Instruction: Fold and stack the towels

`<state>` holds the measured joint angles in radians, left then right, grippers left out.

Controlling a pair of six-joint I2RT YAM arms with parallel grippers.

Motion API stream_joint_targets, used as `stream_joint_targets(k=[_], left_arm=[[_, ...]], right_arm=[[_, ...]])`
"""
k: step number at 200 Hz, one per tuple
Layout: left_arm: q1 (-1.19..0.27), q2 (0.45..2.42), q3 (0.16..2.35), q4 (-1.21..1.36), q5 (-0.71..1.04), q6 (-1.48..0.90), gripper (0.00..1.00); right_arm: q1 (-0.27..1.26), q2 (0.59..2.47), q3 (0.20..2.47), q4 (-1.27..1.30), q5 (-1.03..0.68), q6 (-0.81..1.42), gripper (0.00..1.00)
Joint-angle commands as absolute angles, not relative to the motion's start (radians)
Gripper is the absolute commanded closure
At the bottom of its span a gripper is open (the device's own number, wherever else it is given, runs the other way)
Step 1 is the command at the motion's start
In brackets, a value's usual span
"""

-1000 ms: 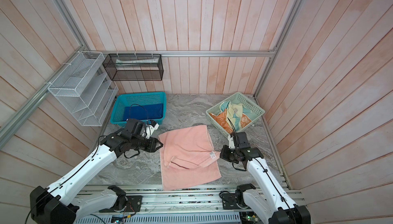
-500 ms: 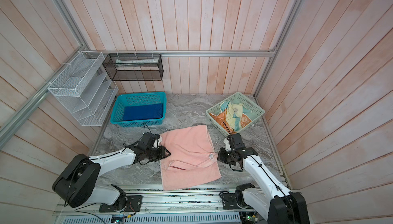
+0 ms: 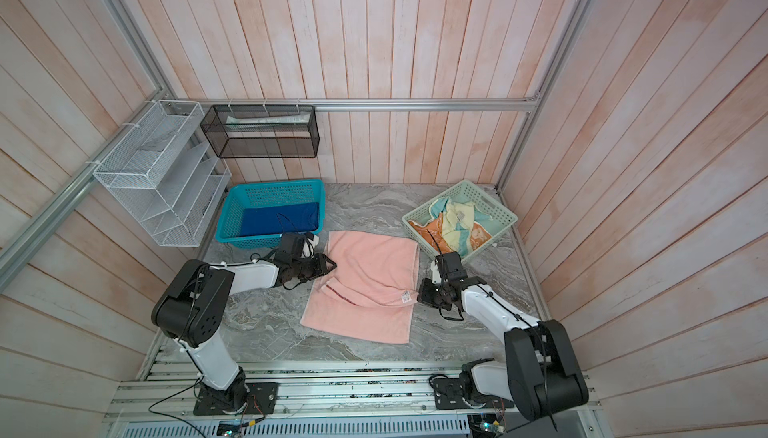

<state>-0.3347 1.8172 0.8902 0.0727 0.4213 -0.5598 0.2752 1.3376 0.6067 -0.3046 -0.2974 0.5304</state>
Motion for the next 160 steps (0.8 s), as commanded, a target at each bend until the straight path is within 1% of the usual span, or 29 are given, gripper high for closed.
stream_joint_targets(k=[1, 21, 104, 135, 160], left_arm=[[-0.302, 1.862, 0.935, 0.006, 0.395, -0.487, 0.54], [-0.269, 1.872, 0.987, -0.007, 0.388, -0.464, 0.46], [-0.089, 1.921, 1.111, -0.057, 0.439, -0.358, 0.46], [-0.089, 1.889, 1.116, -0.087, 0.463, -0.34, 0.47], [-0.145, 1.817, 1.072, -0.118, 0.443, -0.328, 0.47]], right_arm=[[0.288, 1.388, 0.66, -0.217, -0.271, 0.503, 1.0], [0.293, 1.434, 0.685, -0.195, -0.27, 0.496, 1.0], [0.294, 1.574, 0.797, -0.188, -0.222, 0.418, 1.0], [0.295, 1.587, 0.845, -0.208, -0.217, 0.404, 1.0], [0.295, 1.565, 0.856, -0.225, -0.209, 0.4, 1.0]])
